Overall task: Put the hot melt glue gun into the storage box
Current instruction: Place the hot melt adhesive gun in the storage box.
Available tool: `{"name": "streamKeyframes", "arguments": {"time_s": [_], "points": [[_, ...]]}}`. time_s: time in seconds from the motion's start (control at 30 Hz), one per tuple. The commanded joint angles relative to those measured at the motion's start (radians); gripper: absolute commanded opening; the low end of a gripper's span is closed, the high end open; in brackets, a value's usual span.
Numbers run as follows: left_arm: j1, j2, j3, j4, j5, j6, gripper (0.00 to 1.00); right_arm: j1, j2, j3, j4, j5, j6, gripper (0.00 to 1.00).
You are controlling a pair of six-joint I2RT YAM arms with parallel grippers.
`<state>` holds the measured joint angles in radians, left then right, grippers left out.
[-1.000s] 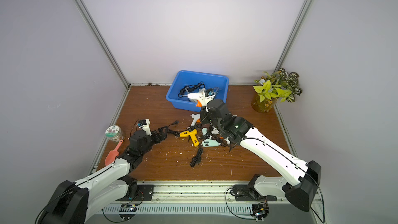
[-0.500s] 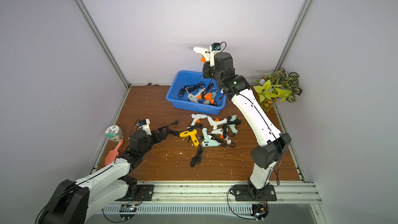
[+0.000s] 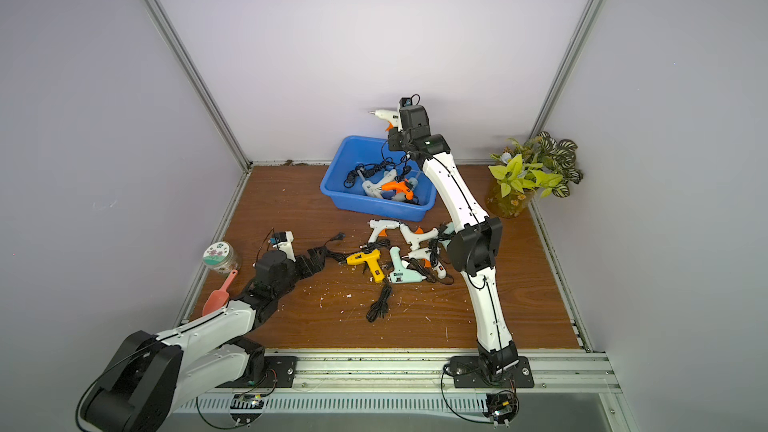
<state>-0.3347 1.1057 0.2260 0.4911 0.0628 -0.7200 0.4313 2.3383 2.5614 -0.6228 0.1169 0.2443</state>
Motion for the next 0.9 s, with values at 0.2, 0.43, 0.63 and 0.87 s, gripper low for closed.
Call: {"name": "streamKeyframes", "arguments": {"time_s": [0.2,0.43,0.63,0.87], "points": [[-0.004,0.05,0.045,0.024,0.053,0.023,0.99,-0.015,-0.002,-0.109,-0.021,0.007,-0.003,0.0],[-0.006,0.046,0.053,0.011,0.052,0.027,0.99,-0.034,0.063,-0.138,-0.047,-0.024,-0.002,0.08],[-0.005,0.039,0.047,0.0,0.044,0.025,0.99,-0.04,0.107,-0.133,-0.053,-0.048,0.001,0.19],[-0.006,0.031,0.047,-0.011,0.033,0.031,0.99,-0.044,0.141,-0.13,-0.054,-0.054,0.0,0.35]]}}
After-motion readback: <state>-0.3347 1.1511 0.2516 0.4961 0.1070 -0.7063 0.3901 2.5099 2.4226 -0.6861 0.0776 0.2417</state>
